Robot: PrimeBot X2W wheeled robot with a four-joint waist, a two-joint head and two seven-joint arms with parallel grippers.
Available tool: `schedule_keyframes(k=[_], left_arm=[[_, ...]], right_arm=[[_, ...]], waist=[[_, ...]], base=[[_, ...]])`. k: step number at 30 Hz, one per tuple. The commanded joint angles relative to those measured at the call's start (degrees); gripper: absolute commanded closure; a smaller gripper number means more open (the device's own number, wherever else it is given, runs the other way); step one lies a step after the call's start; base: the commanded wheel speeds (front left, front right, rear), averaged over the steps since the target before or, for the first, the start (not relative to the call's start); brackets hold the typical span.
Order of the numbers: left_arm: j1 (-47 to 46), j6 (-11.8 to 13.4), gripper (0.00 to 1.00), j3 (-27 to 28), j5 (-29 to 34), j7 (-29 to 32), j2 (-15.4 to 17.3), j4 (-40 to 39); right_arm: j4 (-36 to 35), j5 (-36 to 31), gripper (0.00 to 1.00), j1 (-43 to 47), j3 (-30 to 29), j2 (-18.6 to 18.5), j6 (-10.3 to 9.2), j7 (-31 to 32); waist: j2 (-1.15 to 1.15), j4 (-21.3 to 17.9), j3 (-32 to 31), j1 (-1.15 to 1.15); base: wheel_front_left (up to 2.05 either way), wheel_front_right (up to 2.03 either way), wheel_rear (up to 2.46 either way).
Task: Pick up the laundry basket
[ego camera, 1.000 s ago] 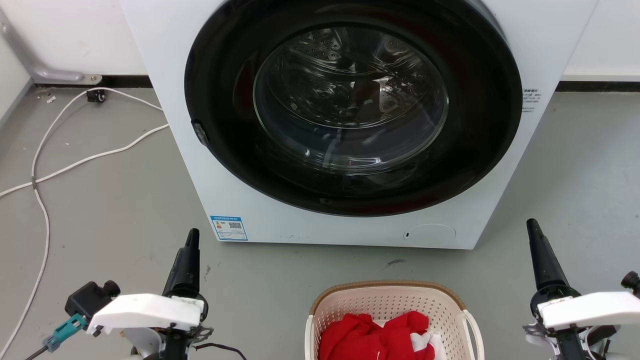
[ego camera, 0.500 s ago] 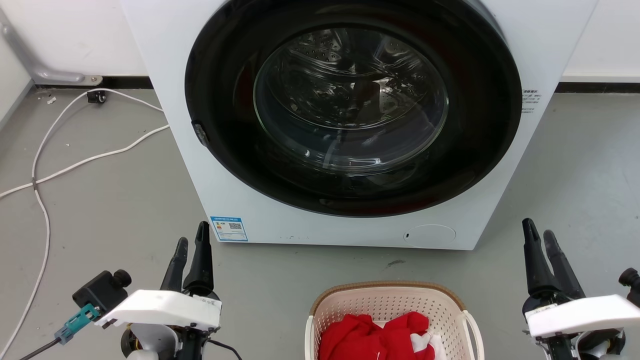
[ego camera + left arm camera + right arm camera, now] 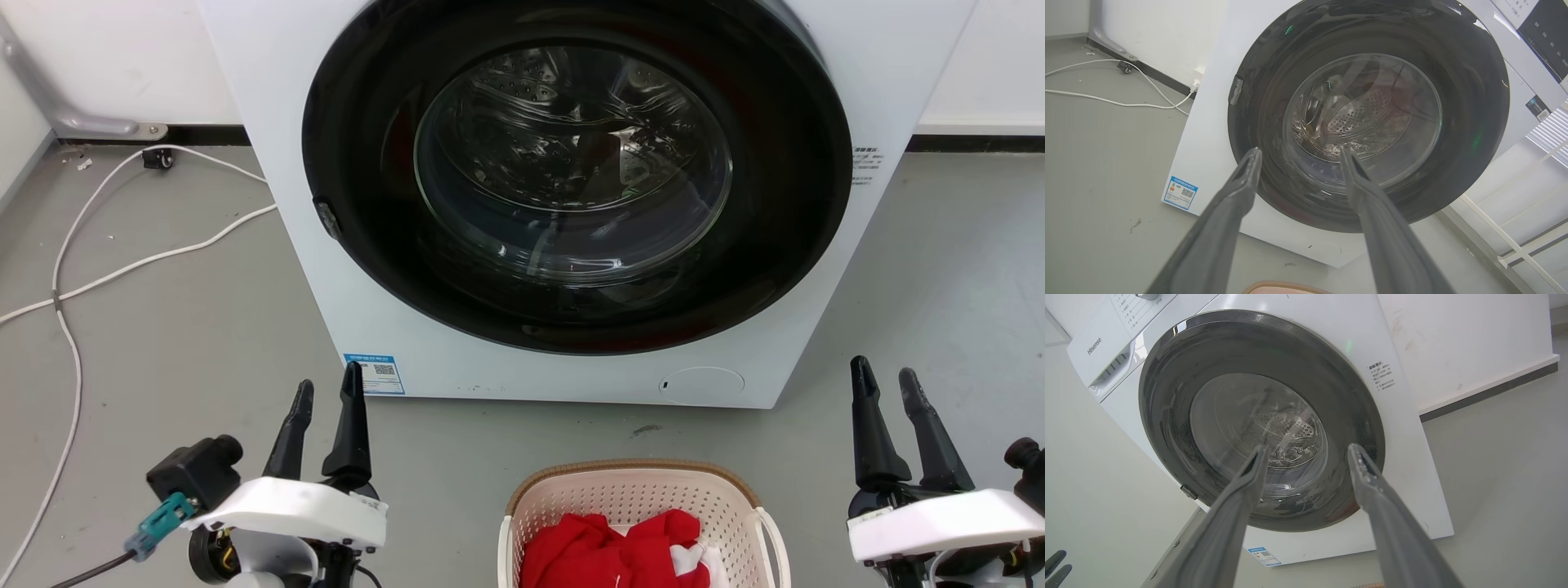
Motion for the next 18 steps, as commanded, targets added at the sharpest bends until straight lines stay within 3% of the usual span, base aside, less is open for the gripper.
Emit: schedule_keyframes(k=[1,18], left_arm=[[0.06,0.36,0.0,-0.66,2.21,-0.65,0.55,-0.81],[0.73,1.74,0.0,-3.1,12.14,-3.16,1.18,-1.39]], right_arm=[[-1.34,-2.33,0.0,0.31,0.12,-0.08,0.0,-0.73],[-3.41,-13.03,0.0,1.95,-0.03,-0.08,0.0,-3.25]], waist=[[0.0,-0.02,0.0,0.0],[0.0,0.05,0.04,0.0]], base=[[0.0,0.0,0.0],[0.0,0.0,0.0]])
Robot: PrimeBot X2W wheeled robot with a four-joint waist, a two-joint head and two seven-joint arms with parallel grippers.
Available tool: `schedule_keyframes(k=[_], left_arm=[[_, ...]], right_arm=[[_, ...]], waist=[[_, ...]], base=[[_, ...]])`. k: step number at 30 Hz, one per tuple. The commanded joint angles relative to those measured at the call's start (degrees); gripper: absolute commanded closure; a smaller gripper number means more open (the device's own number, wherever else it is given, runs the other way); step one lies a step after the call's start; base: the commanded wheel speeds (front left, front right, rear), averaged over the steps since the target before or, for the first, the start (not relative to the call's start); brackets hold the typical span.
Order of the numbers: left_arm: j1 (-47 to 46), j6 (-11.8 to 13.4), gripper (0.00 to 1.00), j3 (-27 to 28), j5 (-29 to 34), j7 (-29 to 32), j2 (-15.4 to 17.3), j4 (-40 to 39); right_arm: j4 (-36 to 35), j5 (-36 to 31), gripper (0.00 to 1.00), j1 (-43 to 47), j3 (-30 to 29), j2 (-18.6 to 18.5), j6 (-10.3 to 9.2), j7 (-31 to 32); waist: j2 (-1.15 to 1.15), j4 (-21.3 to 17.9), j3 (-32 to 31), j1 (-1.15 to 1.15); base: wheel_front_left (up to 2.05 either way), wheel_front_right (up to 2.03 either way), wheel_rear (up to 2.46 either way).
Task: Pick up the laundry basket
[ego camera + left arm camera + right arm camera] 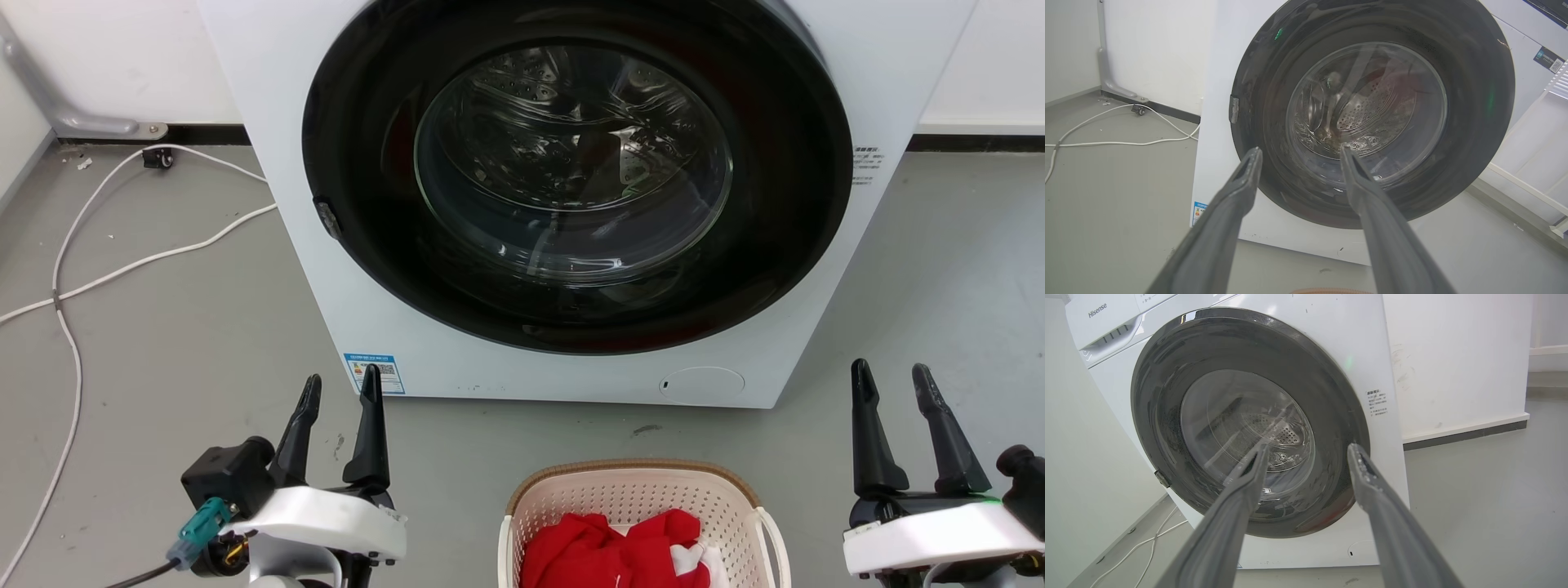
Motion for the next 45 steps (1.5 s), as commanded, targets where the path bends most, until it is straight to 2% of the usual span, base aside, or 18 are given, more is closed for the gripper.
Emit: schedule_keyframes(k=[1,25,45], left_arm=[[0.25,0.32,0.0,-0.21,1.28,-0.47,0.4,-0.78],[1.64,2.31,0.0,-2.97,15.93,-4.05,0.51,-0.69],[2.45,2.34,0.0,-3.04,24.22,-6.15,-0.1,0.38]], right_arm=[[-0.83,-1.34,0.0,0.49,-0.1,-0.08,0.0,-0.42],[-1.14,-12.94,0.0,2.86,-0.2,-0.09,0.0,-4.03],[0.38,-16.6,0.0,4.1,0.21,-0.07,-0.01,-6.11]], waist=[[0.0,0.0,-0.02,0.0],[0.0,0.11,-0.25,0.0],[0.0,0.21,-0.26,0.0]], base=[[0.0,0.0,0.0],[0.0,0.0,0.0],[0.0,0.0,0.0]])
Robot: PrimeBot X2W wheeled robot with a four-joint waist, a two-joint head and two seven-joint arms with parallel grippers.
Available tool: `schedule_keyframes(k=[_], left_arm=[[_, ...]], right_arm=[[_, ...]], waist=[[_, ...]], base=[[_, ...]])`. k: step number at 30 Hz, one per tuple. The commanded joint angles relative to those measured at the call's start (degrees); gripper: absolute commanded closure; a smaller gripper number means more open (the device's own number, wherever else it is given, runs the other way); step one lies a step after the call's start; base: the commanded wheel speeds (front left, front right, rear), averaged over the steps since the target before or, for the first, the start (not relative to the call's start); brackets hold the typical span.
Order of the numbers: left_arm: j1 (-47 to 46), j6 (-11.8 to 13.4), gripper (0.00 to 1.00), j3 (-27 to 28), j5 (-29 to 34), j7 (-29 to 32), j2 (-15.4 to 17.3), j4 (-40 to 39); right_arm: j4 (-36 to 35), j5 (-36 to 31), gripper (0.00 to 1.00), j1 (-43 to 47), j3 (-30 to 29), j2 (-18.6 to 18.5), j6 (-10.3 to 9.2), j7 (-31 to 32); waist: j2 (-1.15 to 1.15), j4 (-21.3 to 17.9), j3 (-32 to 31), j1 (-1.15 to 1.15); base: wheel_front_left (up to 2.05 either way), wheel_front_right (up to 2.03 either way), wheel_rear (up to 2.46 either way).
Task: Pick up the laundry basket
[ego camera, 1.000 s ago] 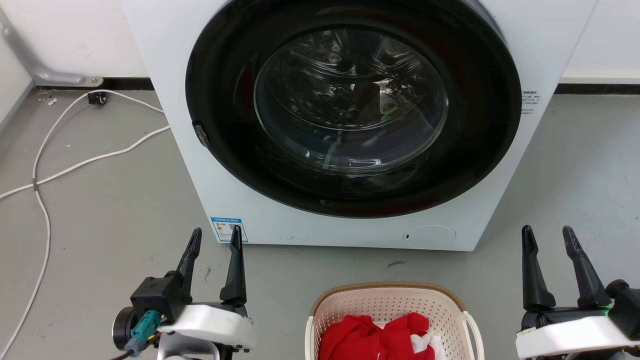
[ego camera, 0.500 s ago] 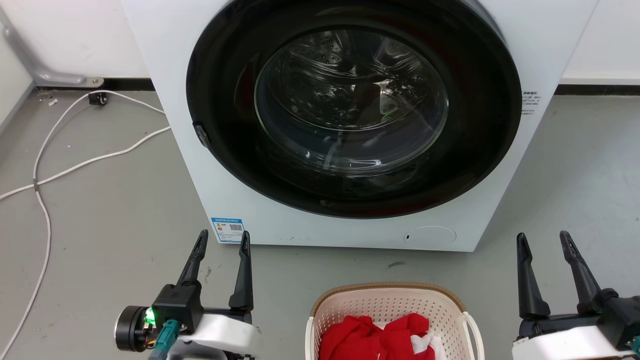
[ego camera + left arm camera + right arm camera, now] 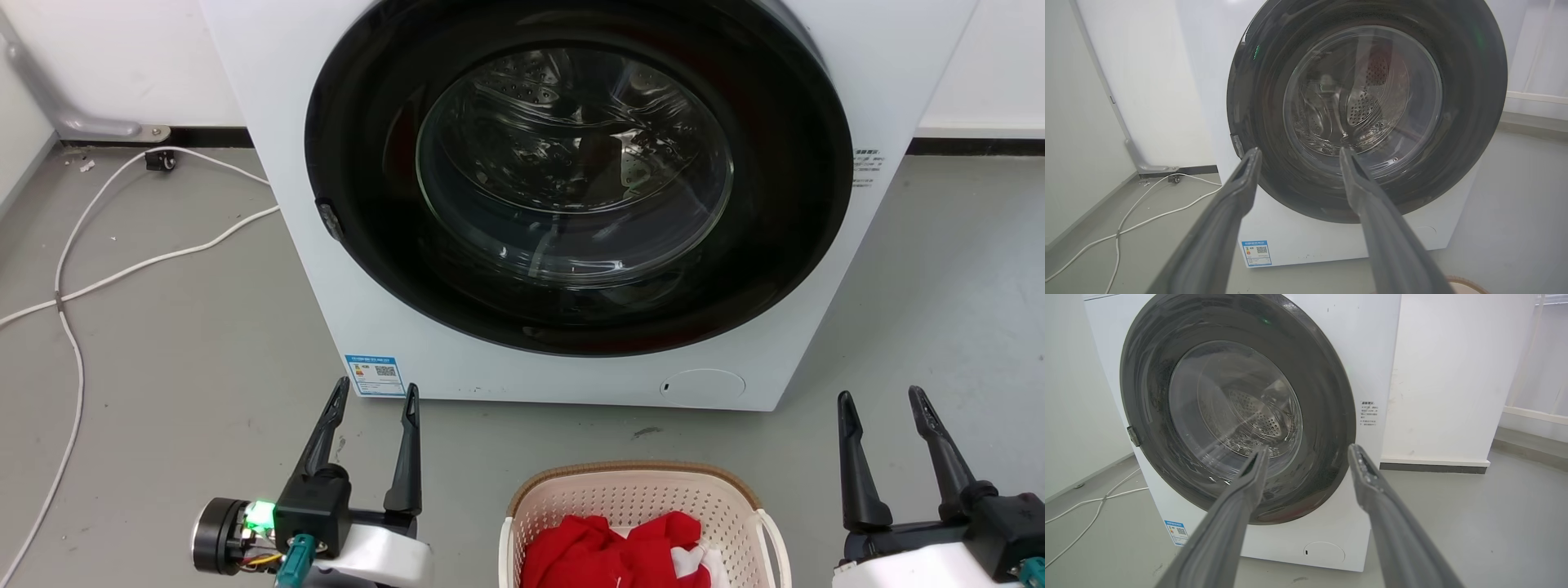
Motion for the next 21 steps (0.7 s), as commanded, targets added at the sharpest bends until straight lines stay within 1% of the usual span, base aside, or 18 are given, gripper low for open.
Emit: schedule_keyframes(k=[1,10,21], left_arm=[[0.73,0.28,0.0,-0.01,1.25,-0.48,0.03,-0.05],[1.08,0.05,0.0,0.47,1.18,-0.44,-0.19,0.34],[1.09,-0.26,0.0,0.71,1.5,-0.4,-0.4,0.65]], right_arm=[[-0.06,-1.11,0.0,0.91,0.07,-0.05,-0.02,-0.45],[0.86,0.56,0.0,0.97,-0.09,-0.05,-0.02,-0.37],[1.49,1.02,0.0,0.86,0.09,-0.05,-0.02,-0.37]], waist=[[0.0,0.02,-0.01,0.0],[0.0,-0.04,-0.01,0.0],[0.0,0.0,0.11,0.0]], base=[[0.0,0.0,0.0],[0.0,0.0,0.0],[0.0,0.0,0.0]])
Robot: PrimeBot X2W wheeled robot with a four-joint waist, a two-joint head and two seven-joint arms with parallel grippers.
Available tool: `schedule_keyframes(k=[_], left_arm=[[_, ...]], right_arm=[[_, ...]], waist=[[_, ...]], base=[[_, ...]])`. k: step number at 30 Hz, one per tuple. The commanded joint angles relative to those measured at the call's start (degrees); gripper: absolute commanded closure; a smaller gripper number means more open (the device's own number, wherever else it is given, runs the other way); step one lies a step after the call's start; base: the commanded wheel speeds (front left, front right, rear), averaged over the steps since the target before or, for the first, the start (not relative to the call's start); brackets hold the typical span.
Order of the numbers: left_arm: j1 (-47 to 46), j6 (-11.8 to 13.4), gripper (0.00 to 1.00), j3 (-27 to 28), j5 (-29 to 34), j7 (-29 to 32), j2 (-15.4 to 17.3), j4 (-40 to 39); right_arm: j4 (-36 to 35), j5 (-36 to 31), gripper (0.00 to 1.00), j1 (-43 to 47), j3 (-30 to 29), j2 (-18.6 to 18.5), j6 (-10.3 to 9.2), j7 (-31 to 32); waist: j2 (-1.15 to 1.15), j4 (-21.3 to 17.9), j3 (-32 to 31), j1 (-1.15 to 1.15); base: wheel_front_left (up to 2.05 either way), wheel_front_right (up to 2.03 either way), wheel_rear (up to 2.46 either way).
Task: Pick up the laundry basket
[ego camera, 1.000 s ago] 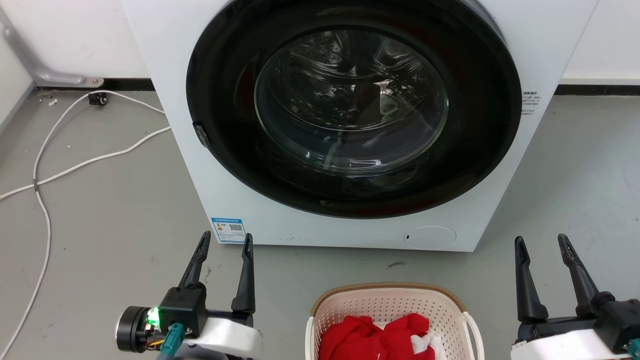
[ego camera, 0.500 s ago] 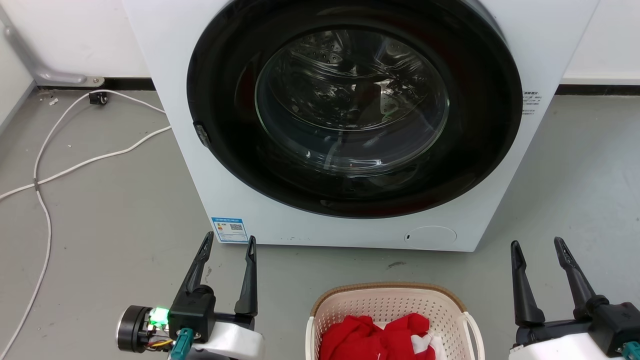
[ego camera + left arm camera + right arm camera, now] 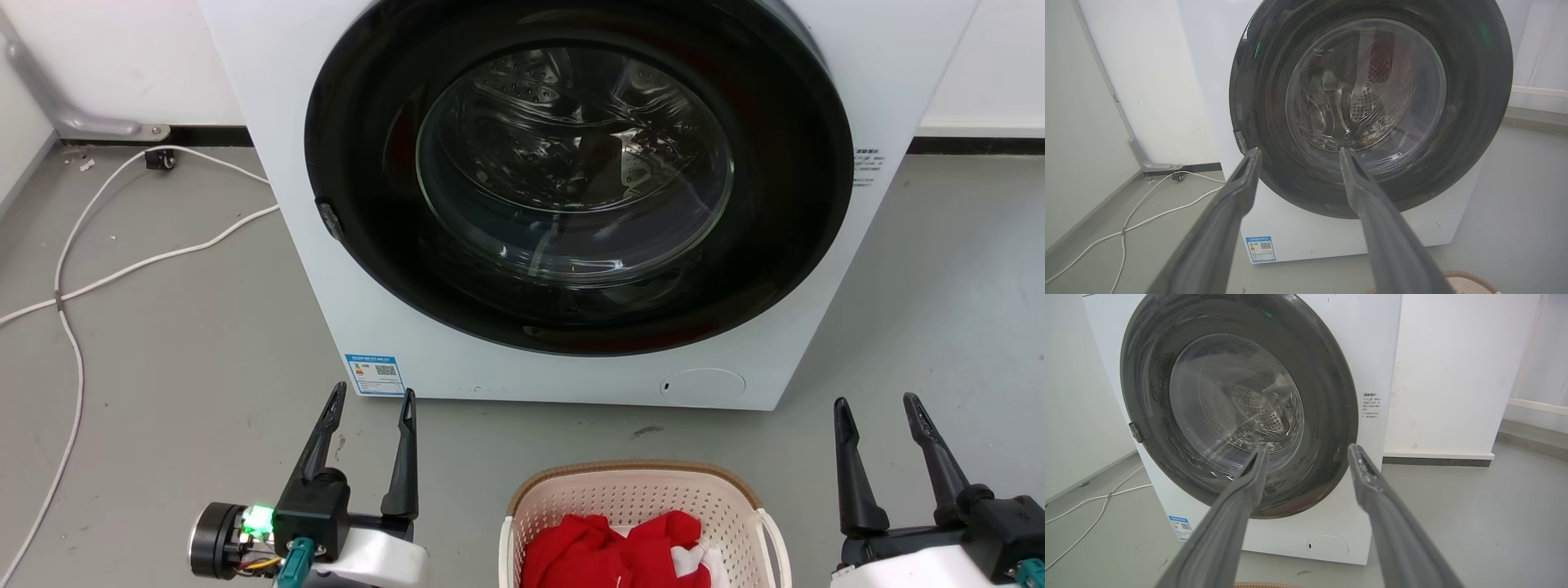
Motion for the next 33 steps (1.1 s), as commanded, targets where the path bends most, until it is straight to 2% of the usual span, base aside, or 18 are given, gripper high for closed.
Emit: schedule_keyframes(k=[1,12,18,26,33], left_arm=[[0.66,-0.06,0.0,0.03,0.36,-0.18,0.02,0.18],[0.2,-0.48,0.0,0.18,-0.11,-0.17,-0.11,1.05],[-1.31,-2.15,0.0,-0.98,-1.47,-0.17,-0.31,5.41],[-7.46,-4.98,0.0,-4.3,-3.24,-0.17,-0.47,13.86],[-15.78,-6.14,0.0,-9.51,-5.93,-0.17,-0.49,25.11]], right_arm=[[0.15,0.33,0.0,0.82,0.05,-0.05,-0.02,-0.14],[0.32,-0.52,0.0,0.41,-0.13,-0.05,-0.02,-0.14],[3.68,-2.46,0.0,-1.13,-1.7,-0.04,-0.02,-0.13],[11.47,-7.37,0.0,-6.96,-4.32,-0.03,-0.03,-0.14],[18.47,-11.58,0.0,-12.81,-7.76,0.0,-0.03,-0.14]], waist=[[0.0,0.01,0.02,0.0],[0.0,-0.08,0.45,0.0],[0.0,-0.12,2.18,0.0],[0.0,-0.16,10.51,0.0],[0.0,-0.07,19.07,0.0]], base=[[0.0,0.0,0.0],[0.0,0.0,0.0],[0.0,0.0,0.0],[0.0,0.0,0.0],[0.0,0.0,0.0]])
